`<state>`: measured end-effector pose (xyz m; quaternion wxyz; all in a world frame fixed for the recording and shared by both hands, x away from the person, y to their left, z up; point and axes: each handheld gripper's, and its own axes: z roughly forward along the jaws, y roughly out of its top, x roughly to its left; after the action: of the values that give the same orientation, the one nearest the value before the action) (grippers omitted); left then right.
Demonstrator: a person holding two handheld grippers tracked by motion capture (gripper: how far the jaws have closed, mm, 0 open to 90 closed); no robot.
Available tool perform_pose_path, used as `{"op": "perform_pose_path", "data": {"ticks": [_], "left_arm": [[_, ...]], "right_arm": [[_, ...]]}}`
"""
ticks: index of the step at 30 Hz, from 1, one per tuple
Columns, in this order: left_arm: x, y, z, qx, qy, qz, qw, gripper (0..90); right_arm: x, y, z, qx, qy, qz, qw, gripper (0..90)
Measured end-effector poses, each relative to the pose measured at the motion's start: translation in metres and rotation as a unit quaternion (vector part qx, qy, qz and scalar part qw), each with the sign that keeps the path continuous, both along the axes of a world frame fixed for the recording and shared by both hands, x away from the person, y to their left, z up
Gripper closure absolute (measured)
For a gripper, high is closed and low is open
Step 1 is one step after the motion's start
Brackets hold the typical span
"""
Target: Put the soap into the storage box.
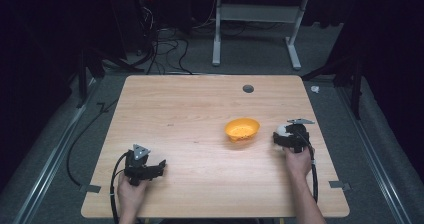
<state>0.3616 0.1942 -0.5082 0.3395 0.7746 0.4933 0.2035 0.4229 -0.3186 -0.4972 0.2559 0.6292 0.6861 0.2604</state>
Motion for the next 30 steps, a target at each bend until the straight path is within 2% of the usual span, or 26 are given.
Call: {"op": "perform_pose_path", "data": {"ticks": [8,19,23,30], "left_arm": [[0.000,0.000,0.000,0.000,0.000,0.000,1.0000,14.8],[0.000,0.000,0.000,0.001,0.000,0.000,1.0000,14.8],[0.000,0.000,0.000,0.001,0.000,0.000,1.0000,14.8],[0.000,0.000,0.000,0.001,0.000,0.000,1.0000,14.8]], "right_arm": [[-0.005,0.000,-0.002,0.006,-0.015,0.000,0.9999,23.2],[-0.011,-0.004,-0.001,0.015,-0.012,0.003,0.9998,23.3],[-0.014,-0.005,0.000,0.018,-0.021,0.003,0.9996,23.3],[-0.017,-0.005,0.002,0.023,-0.024,0.006,0.9994,23.3]]}}
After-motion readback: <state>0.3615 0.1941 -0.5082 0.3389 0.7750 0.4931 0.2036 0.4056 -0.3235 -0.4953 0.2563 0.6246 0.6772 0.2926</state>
